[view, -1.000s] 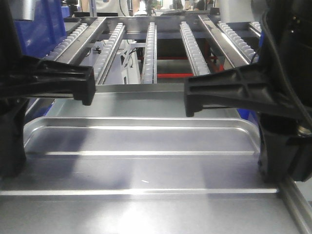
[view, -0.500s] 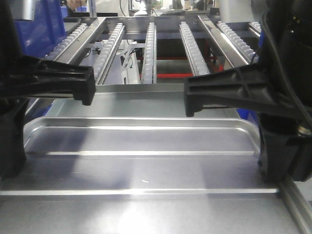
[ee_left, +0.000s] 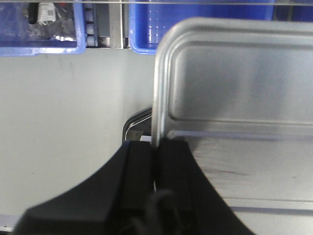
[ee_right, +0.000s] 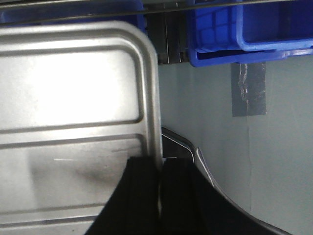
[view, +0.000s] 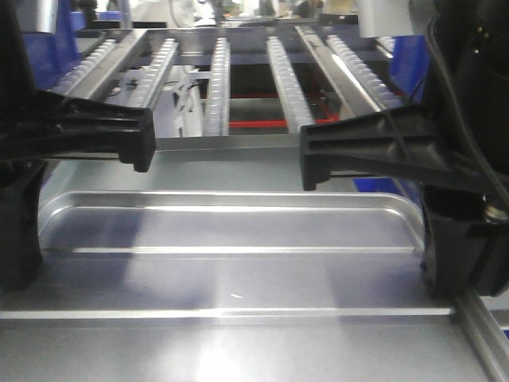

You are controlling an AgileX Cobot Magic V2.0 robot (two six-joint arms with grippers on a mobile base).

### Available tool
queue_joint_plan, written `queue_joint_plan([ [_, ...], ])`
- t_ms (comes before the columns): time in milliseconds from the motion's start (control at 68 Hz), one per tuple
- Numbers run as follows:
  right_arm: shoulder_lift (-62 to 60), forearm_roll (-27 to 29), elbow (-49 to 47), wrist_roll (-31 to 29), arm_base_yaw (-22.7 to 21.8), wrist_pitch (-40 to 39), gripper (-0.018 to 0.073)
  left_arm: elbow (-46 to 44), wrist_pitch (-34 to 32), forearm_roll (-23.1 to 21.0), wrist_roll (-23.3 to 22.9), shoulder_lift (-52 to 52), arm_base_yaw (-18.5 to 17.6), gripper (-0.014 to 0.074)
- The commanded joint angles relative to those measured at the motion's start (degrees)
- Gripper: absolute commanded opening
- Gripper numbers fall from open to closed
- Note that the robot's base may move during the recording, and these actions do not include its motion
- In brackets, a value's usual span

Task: Grab silver tray and place in blue box
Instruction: 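Hold the tray with both grippers while the base turns away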

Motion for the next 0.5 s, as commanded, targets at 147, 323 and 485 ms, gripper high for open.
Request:
queue_joint_plan([
  [147,-2.0,-2.1,-1.7,0.4,0.2,-2.9,0.006,-2.0,-1.3,-0.6,0.1,-1.9,-0.9,-0.0092],
  [323,-2.0,-2.1,-1.7,0.4,0.2,-2.9,0.006,-2.0,-1.3,-0.6,0.1,-1.9,-0.9,-0.0092],
  [485,-2.0,-2.1,-1.7,0.4,0.2,-2.9,0.006,-2.0,-1.3,-0.6,0.1,-1.9,-0.9,-0.0092],
])
